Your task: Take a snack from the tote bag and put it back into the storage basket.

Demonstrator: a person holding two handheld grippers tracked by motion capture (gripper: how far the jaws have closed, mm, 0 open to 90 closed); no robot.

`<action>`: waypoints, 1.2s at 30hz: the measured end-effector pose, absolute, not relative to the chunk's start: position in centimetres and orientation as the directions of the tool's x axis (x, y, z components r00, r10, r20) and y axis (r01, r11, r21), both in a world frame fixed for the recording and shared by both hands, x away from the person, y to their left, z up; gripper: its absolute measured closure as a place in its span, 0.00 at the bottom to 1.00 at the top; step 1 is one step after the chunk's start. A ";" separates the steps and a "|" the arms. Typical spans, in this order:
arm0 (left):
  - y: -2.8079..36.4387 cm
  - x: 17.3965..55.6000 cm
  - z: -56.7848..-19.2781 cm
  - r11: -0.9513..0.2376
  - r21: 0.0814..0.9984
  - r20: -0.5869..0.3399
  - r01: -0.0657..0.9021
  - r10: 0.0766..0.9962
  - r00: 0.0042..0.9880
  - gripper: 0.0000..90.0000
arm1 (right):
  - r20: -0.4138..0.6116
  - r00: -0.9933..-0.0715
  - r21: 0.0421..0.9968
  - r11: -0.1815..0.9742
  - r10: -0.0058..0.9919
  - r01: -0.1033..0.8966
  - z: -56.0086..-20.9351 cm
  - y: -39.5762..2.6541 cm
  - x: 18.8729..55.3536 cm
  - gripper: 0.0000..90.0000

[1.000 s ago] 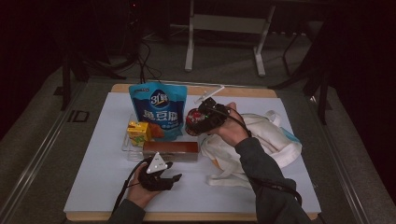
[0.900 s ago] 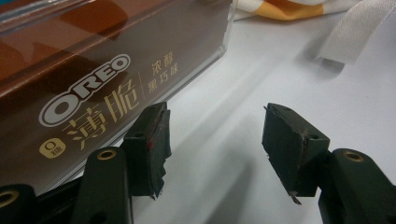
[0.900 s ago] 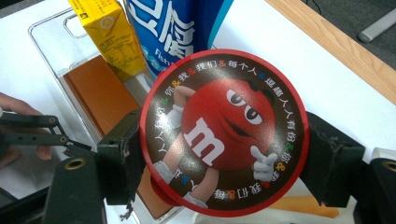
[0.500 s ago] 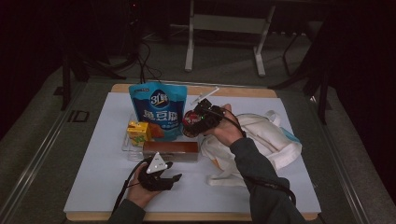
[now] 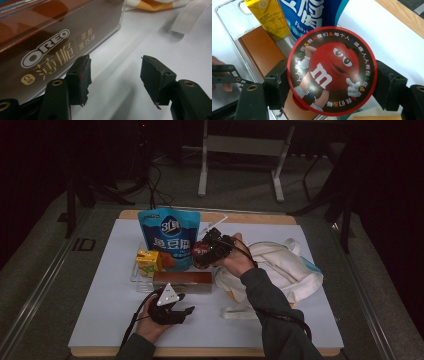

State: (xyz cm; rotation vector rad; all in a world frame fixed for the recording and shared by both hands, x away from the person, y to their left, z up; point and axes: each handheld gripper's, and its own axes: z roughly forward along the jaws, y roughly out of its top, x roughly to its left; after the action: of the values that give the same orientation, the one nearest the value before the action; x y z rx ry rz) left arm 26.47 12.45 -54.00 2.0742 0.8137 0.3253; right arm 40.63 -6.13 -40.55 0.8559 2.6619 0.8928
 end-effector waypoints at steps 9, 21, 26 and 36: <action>12.5 26.5 -54.0 -0.416 0.801 -0.065 0.431 0.654 0.753 0.46 | -0.009 -0.805 0.591 0.653 0.593 0.474 -41.3 -6.0 40.8 0.28; 12.4 26.5 -54.0 -0.416 0.800 -0.065 0.431 0.655 0.753 0.46 | -0.009 -0.798 0.579 0.654 0.603 0.488 -42.1 -5.9 41.2 0.28; 12.4 26.5 -54.0 -0.417 0.801 -0.064 0.430 0.655 0.753 0.46 | -0.014 -0.791 0.570 0.654 0.612 0.496 -42.4 -5.7 41.4 0.28; 12.4 26.5 -54.0 -0.416 0.801 -0.065 0.431 0.655 0.753 0.46 | -0.016 -0.782 0.563 0.652 0.623 0.508 -43.2 -5.6 41.5 0.28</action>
State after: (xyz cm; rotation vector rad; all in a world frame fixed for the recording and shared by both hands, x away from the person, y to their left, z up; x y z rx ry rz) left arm 26.48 12.43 -54.01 2.0738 0.8145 0.3247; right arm 41.54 -5.59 -43.25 0.9243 2.6619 0.8121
